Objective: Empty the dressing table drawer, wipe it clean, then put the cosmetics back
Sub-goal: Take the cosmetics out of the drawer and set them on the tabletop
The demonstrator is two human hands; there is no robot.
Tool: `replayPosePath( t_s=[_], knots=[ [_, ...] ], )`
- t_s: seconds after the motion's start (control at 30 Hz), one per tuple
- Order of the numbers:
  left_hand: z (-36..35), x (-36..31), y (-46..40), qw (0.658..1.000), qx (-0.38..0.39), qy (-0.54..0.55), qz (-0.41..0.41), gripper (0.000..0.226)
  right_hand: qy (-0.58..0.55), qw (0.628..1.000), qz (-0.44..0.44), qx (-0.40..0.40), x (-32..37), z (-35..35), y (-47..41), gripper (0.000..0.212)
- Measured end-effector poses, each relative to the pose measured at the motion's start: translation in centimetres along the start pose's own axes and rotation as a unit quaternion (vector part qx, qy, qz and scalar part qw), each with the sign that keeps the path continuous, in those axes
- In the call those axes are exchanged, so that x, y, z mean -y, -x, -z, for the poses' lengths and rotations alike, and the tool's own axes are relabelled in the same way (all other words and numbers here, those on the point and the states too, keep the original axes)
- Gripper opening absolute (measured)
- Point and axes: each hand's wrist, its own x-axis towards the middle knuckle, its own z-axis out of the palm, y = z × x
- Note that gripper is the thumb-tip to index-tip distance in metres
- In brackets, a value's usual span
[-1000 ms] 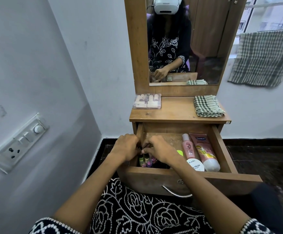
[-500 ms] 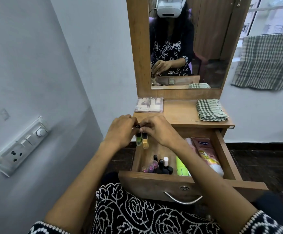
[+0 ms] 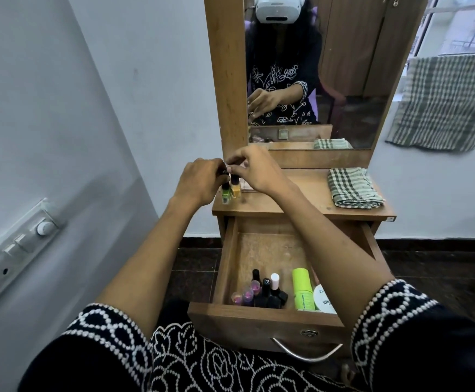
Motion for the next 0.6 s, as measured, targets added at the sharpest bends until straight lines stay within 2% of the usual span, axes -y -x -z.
replayPosePath(
  t_s=[0.6],
  knots=[
    [-2.3, 2.0, -2.2, 0.998, 0.009, 0.029, 0.046, 0.031, -0.015, 0.997, -0.072, -0.019, -1.2, -2.8, -1.6, 0.02]
  ],
)
